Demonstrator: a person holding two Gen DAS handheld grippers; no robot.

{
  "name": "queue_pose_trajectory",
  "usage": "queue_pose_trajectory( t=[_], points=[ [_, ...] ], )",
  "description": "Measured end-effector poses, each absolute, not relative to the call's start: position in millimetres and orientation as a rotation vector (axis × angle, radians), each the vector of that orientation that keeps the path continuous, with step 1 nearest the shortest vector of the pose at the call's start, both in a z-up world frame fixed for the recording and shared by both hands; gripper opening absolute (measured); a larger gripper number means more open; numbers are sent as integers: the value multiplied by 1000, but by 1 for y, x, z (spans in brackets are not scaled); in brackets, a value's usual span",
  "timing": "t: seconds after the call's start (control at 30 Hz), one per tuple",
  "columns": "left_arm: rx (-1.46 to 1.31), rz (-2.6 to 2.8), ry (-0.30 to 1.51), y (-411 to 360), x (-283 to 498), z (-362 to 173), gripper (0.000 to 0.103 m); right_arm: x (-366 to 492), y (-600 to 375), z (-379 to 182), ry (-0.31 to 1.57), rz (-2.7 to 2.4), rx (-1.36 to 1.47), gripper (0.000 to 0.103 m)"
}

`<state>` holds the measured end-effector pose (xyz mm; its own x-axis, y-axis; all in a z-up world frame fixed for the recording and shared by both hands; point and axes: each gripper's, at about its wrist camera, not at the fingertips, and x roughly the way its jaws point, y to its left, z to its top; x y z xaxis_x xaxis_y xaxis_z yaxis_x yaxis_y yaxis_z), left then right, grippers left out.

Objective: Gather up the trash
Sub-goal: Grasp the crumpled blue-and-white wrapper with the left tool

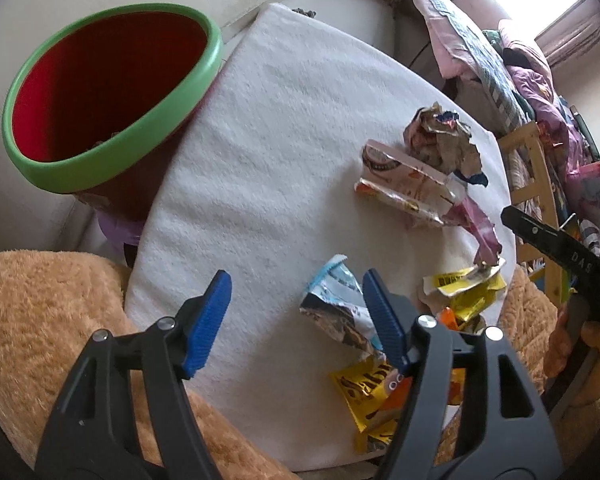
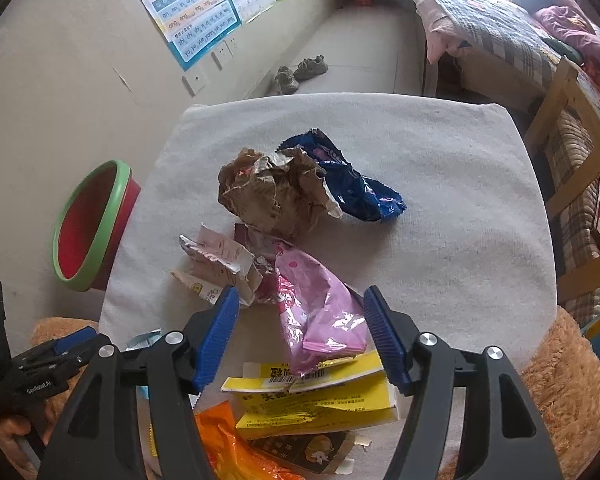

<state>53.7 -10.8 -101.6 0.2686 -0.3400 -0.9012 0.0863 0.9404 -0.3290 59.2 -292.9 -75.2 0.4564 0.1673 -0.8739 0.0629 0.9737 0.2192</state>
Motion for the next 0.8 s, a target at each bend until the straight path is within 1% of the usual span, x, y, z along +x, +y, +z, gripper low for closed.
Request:
queue_pose_trajectory(
  t=[0.27, 0.63, 0.8],
  points=[
    [-239, -321, 1295, -17, 51, -103, 67, 58, -297, -78, 1107, 58, 252, 64],
    [-285, -460, 1480, -56, 30, -136, 68, 57, -306, -84, 1120, 35, 275, 65],
    [-270, -453, 1482, -70, 35, -141, 68, 56, -303, -87, 1126, 37, 273, 65]
  ],
)
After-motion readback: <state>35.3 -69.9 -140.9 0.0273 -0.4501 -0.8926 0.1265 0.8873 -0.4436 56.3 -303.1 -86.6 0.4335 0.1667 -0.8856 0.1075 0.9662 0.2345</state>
